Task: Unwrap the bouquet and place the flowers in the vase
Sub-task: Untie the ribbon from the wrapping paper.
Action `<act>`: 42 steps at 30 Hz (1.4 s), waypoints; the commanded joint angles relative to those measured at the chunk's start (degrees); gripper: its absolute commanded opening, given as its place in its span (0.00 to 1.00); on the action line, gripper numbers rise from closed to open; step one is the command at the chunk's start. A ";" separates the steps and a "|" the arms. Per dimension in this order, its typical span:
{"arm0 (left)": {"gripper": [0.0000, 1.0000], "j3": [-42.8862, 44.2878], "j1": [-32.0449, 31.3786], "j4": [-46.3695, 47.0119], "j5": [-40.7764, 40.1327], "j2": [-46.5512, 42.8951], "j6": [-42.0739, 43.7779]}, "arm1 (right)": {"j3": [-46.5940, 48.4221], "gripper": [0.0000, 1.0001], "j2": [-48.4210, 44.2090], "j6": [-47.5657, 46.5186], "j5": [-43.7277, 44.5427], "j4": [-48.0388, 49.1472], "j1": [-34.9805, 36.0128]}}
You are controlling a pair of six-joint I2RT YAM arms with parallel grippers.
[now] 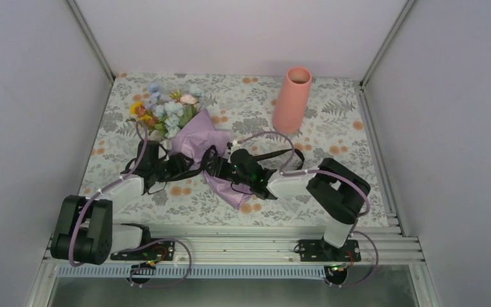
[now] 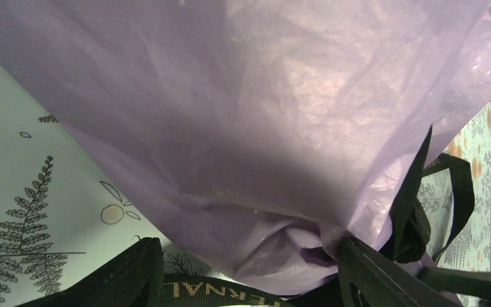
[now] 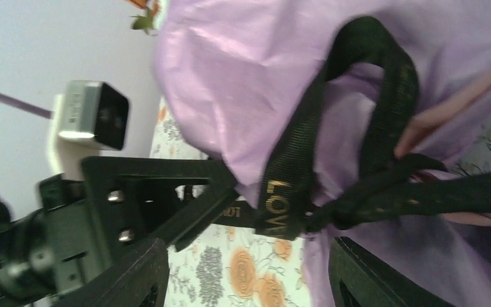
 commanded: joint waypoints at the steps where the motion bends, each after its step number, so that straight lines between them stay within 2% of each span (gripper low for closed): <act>1: 0.68 -0.77 0.21 1.44 0.14 -0.10 1.30 | 1.04 0.64 3.26 3.58 2.64 5.85 -0.38; 12: 0.68 -0.82 0.21 0.65 -0.01 0.22 2.02 | 2.29 0.68 7.95 7.02 4.76 11.79 -0.33; 18: 0.68 0.35 0.21 -1.09 -1.66 -0.25 2.60 | 4.58 0.67 8.08 11.46 8.38 5.21 -0.25; 23: 0.68 0.38 0.12 -0.71 -1.05 -0.57 2.66 | 1.86 0.63 8.28 9.19 8.01 12.53 -0.22; 28: 0.68 -0.36 0.10 0.10 -0.56 -0.58 1.58 | 3.88 0.63 9.19 9.01 9.24 8.27 -0.25; 31: 0.68 -0.27 0.04 -0.33 -0.75 -0.96 1.66 | 7.36 0.62 10.71 9.42 9.44 1.57 -0.20; 34: 0.68 -0.12 0.04 -0.35 -0.81 -1.42 1.41 | 7.39 0.53 11.53 8.50 9.81 1.96 -0.24; 42: 0.68 1.32 0.06 -2.01 -2.97 -0.40 2.52 | 5.17 0.12 6.46 -1.30 11.90 4.59 -0.24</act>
